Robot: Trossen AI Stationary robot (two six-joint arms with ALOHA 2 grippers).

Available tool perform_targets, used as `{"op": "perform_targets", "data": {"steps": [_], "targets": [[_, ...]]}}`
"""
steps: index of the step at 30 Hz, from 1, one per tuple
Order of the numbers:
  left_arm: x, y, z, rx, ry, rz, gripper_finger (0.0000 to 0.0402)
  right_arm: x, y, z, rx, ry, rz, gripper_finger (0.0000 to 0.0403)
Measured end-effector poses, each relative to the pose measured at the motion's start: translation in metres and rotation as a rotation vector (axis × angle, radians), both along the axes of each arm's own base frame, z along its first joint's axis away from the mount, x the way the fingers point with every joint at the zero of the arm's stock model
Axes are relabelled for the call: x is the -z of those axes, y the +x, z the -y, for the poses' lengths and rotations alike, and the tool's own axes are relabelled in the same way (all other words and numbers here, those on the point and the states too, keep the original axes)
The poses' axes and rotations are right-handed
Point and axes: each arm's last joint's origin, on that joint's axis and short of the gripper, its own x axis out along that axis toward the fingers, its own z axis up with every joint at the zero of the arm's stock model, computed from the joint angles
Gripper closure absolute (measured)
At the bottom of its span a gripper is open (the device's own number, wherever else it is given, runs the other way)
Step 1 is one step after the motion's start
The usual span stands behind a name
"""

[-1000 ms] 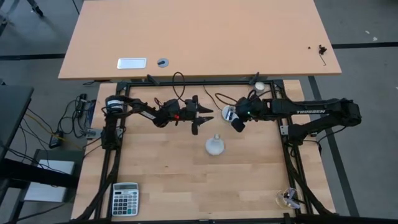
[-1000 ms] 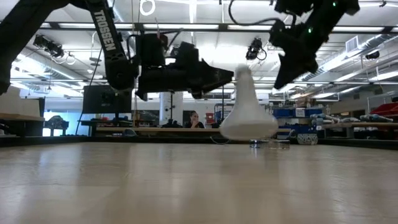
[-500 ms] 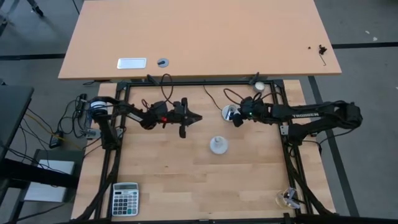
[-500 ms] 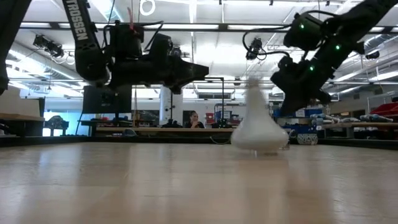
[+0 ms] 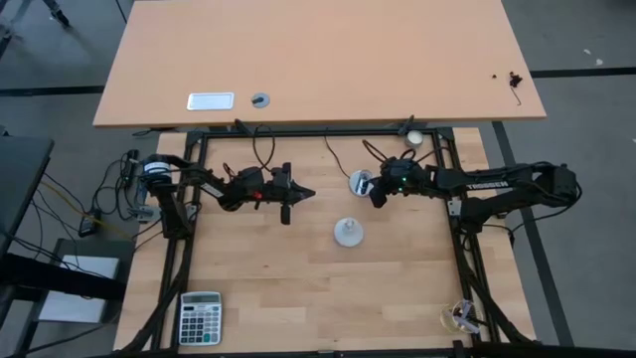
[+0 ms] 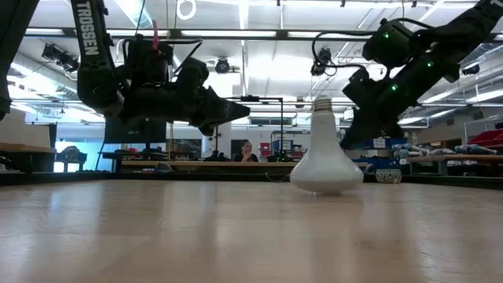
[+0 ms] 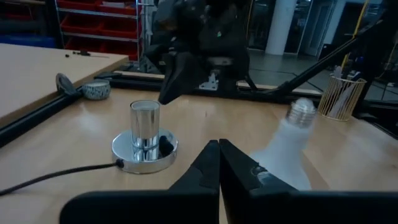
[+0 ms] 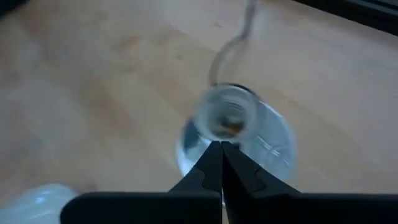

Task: Screw lightbulb
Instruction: Insert the lightbulb into the silver lamp socket

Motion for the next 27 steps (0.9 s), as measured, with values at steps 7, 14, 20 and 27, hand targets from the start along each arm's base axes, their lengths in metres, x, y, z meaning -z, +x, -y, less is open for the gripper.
{"op": "perform_targets", "data": {"steps": [7, 14, 20, 27], "targets": [[0.004, -0.004, 0.001, -0.024, -0.014, -0.02, 0.0398, -0.005, 0.008, -0.007, -0.034, -0.056, 0.038, 0.0395], [0.008, -0.008, 0.002, -0.038, -0.031, -0.037, 0.0398, -0.011, 0.005, -0.003, 0.119, -0.195, -0.026, 0.0394], [0.009, -0.009, 0.002, -0.048, -0.032, -0.042, 0.0399, 0.004, 0.005, 0.007, 0.151, -0.152, -0.107, 0.0394], [0.01, -0.009, 0.002, -0.048, -0.034, -0.052, 0.0399, 0.02, 0.027, 0.011, 0.045, -0.079, 0.0, 0.0394]]}}
